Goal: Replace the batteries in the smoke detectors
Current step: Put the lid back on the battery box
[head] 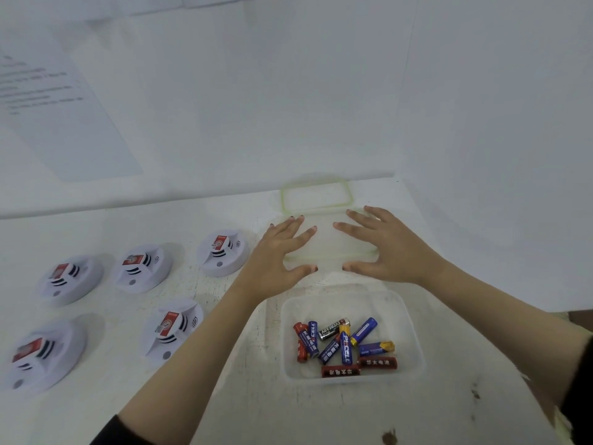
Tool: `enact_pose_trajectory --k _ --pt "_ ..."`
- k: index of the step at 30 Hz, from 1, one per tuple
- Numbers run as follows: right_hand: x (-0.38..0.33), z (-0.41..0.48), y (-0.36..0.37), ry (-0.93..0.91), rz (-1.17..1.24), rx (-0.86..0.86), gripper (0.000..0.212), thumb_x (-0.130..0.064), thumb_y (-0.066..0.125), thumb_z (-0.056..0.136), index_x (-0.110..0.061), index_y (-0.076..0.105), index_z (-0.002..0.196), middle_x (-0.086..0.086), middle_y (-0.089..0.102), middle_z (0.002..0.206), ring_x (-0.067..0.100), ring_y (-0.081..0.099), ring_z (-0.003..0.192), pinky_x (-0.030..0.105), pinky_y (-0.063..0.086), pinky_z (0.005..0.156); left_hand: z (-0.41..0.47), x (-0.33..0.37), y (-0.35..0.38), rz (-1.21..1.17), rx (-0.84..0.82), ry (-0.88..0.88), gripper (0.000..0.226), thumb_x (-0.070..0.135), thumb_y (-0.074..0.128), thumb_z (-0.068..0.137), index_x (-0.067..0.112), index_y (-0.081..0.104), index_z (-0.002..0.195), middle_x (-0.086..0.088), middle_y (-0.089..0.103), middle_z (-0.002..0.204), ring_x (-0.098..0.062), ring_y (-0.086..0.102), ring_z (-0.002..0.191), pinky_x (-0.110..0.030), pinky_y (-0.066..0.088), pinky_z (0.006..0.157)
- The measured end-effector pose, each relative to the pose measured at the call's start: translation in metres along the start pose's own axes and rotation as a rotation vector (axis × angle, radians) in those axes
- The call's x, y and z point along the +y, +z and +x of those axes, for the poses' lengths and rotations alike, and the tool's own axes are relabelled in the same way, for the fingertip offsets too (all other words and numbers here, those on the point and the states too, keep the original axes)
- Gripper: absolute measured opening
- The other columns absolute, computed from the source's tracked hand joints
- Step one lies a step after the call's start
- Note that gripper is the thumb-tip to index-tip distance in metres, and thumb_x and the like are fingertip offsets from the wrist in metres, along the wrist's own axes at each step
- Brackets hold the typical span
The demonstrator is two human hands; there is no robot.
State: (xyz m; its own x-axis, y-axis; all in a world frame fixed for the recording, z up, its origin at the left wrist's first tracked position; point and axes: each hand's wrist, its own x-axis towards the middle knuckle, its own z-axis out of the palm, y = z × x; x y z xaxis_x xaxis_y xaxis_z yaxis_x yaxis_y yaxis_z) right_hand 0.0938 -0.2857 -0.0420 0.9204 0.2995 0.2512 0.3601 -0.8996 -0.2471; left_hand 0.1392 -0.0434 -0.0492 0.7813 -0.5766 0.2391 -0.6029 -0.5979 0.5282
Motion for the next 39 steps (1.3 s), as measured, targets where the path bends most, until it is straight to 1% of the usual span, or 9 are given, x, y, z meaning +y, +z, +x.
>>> enact_pose_trajectory --k 6,11,14,18,21,26,33,36,39 --pt "0.006 -0.008 -0.015 0.022 0.267 -0.119 0.053 -0.042 0.038 0.083 -0.056 0.03 0.134 -0.005 0.013 0.157 0.012 0.004 0.146 0.034 0.007 0.119 0.015 -0.002 -0.02 0.159 -0.086 0.069 0.071 0.006 0.071 0.084 0.024 0.038 0.144 -0.006 0.024 0.158 -0.02 0.016 0.149 -0.037 -0.002 0.118" --pt "0.004 -0.014 -0.015 -0.001 0.2 -0.115 0.061 -0.043 0.06 0.087 -0.051 0.027 0.138 -0.002 0.017 0.157 0.015 0.027 0.14 0.026 0.02 0.111 0.019 -0.003 -0.016 0.207 0.2 0.078 0.052 -0.017 0.061 0.071 0.01 0.072 0.113 -0.02 0.059 0.132 -0.042 0.056 0.119 -0.058 0.044 0.101" --pt "-0.003 -0.013 -0.008 0.057 0.143 -0.014 0.062 -0.05 0.064 0.081 -0.045 0.037 0.137 -0.003 0.025 0.154 0.016 0.039 0.13 0.02 0.023 0.103 0.011 0.014 -0.014 -0.029 0.153 -0.013 0.041 0.007 0.062 0.082 0.013 0.067 0.122 -0.009 0.054 0.14 -0.029 0.046 0.132 -0.046 0.033 0.113" --pt "-0.011 -0.011 -0.004 0.028 0.07 0.061 0.063 -0.048 0.069 0.078 -0.031 0.048 0.135 0.008 0.038 0.147 0.024 0.052 0.113 0.024 0.031 0.097 0.003 0.023 -0.002 -0.048 -0.071 -0.098 0.097 0.05 0.075 0.077 0.016 0.026 0.153 0.007 0.015 0.161 -0.007 0.004 0.149 -0.021 0.002 0.113" --pt "-0.005 -0.009 -0.003 -0.128 -0.062 0.106 0.056 -0.042 0.072 0.077 -0.019 0.059 0.127 0.021 0.056 0.13 0.03 0.064 0.085 0.032 0.048 0.082 0.004 0.021 0.005 0.031 -0.035 -0.094 0.108 0.052 0.077 0.073 0.014 0.018 0.154 0.007 0.007 0.163 -0.006 -0.003 0.149 -0.018 -0.001 0.113" --pt "-0.002 -0.004 0.008 -0.275 -0.186 0.25 0.047 -0.04 0.07 0.078 -0.008 0.069 0.112 0.027 0.066 0.108 0.028 0.065 0.064 0.033 0.055 0.061 0.006 0.017 0.01 0.045 0.086 -0.061 0.095 0.041 0.082 0.072 0.012 0.035 0.149 0.003 0.026 0.159 -0.008 0.011 0.149 -0.011 0.005 0.11" --pt "0.006 0.002 -0.008 -0.133 0.112 0.23 0.044 -0.043 0.046 0.088 -0.022 0.064 0.122 0.005 0.063 0.121 0.018 0.055 0.109 0.035 0.047 0.092 0.012 0.007 -0.019 -0.095 -0.164 -0.1 0.093 0.02 0.076 0.068 0.02 0.031 0.149 0.009 0.02 0.157 0.001 0.006 0.142 -0.034 0.0 0.121" --pt "0.016 0.011 -0.011 -0.112 0.009 0.066 0.061 -0.051 0.043 0.081 -0.035 0.041 0.14 0.008 0.031 0.152 0.021 0.027 0.139 0.036 0.017 0.113 0.014 0.0 -0.032 -0.048 -0.227 -0.131 0.093 -0.017 0.049 0.072 0.04 0.027 0.142 0.006 0.015 0.161 -0.01 0.0 0.15 -0.041 -0.009 0.119" --pt "0.019 0.012 -0.012 -0.087 -0.006 -0.08 0.07 -0.067 0.041 0.08 -0.047 0.02 0.143 0.003 0.009 0.157 0.016 0.009 0.145 0.032 0.003 0.115 0.013 0.002 -0.035 -0.001 -0.102 -0.176 0.096 -0.03 0.031 0.07 0.041 0.045 0.134 0.003 0.024 0.159 -0.013 0.009 0.15 -0.035 -0.002 0.121"
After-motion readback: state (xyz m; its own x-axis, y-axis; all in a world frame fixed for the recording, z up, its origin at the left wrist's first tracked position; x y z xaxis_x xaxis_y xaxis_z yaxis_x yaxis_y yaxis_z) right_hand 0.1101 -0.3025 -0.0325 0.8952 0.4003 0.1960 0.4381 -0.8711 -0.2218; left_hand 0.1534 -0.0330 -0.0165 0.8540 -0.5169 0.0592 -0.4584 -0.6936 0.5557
